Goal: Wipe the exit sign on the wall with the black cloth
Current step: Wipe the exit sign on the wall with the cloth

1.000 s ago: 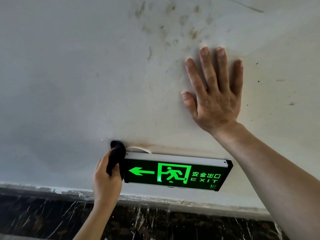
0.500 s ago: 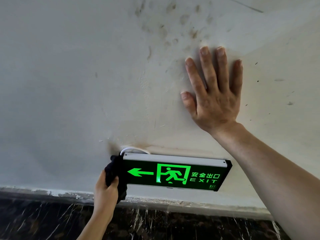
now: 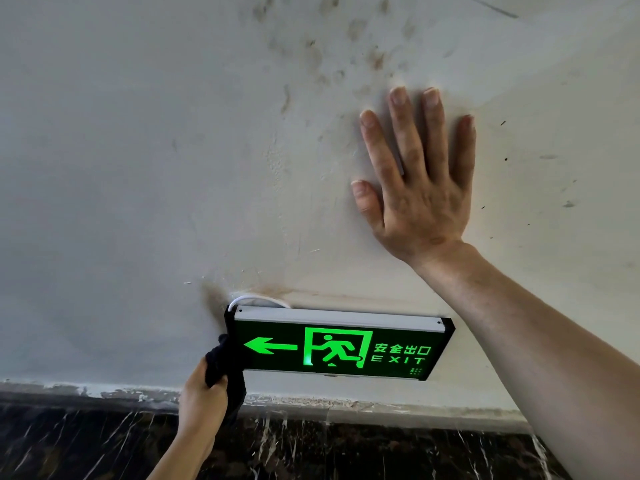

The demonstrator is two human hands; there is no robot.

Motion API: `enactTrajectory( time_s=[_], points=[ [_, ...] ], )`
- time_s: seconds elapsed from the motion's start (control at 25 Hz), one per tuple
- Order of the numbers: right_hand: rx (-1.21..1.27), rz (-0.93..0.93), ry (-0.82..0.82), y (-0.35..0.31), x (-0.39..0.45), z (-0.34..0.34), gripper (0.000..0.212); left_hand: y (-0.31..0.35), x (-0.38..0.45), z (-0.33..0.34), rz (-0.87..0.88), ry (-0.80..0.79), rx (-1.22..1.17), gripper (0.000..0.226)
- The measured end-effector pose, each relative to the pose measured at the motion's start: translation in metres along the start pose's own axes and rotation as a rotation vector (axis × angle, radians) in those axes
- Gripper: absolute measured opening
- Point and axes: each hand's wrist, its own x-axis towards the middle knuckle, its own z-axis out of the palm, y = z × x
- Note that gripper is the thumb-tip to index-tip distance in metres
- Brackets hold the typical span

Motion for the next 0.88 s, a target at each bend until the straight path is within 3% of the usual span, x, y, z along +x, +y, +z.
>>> enactTrajectory(
  time_s=[0.28, 0.44, 0.52, 0.68, 0.88],
  points=[
    [0.019, 0.003, -0.011, 0.000, 0.000, -0.001, 0.063, -0.004, -0.001, -0.004, -0.116, -0.074, 0.129, 0.049],
    [0.036, 0.004, -0.020, 0.000, 0.000, -0.002, 0.062, -0.006, -0.004, -0.003, -0.338, -0.422, 0.234, 0.044],
    [0.048, 0.006, -0.020, 0.000, 0.000, -0.003, 0.062, 0.000, -0.013, 0.000, -0.344, -0.562, 0.247, 0.040],
    [0.081, 0.008, -0.057, 0.000, 0.001, -0.007, 0.061, 0.024, -0.031, 0.004, -0.279, -0.651, 0.040, 0.027],
    [0.163, 0.020, -0.315, 0.003, 0.007, -0.031, 0.063, 0.071, -0.071, -0.004, -0.282, -0.779, -0.451, 0.030]
  ],
)
